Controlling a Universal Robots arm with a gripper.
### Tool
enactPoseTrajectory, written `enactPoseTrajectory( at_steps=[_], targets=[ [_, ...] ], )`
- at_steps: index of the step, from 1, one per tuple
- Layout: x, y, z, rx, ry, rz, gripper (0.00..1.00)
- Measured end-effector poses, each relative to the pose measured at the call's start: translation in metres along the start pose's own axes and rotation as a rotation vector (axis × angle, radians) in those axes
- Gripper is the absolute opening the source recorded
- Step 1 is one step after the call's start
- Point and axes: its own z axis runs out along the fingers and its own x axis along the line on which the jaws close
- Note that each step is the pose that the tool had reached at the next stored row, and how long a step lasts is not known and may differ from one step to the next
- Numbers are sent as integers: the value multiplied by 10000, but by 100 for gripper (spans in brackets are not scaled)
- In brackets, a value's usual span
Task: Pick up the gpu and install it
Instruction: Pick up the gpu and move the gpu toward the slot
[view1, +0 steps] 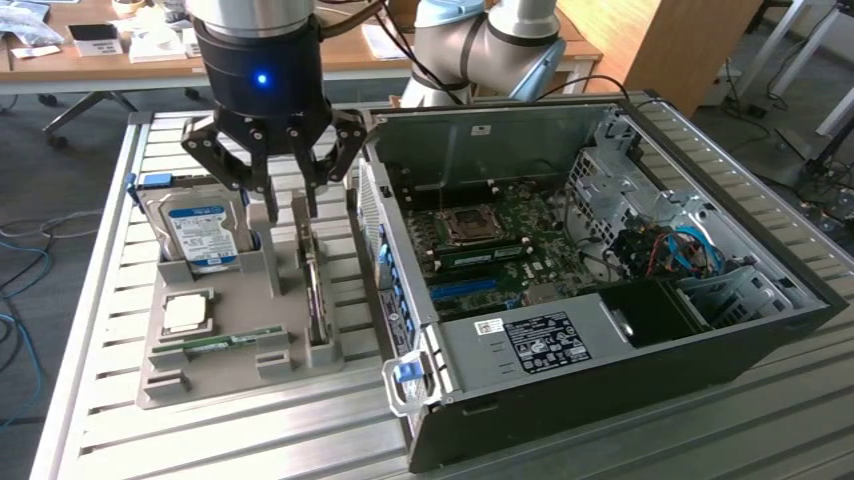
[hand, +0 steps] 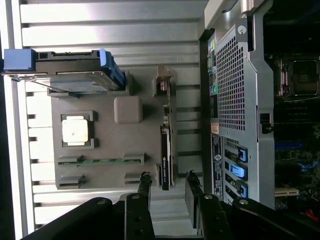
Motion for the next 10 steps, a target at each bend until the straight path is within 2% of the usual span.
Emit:
enactPoseTrajectory(
  at_steps=[10],
  targets=[
    [1,-2,35,0,-1,0,42]
  ],
)
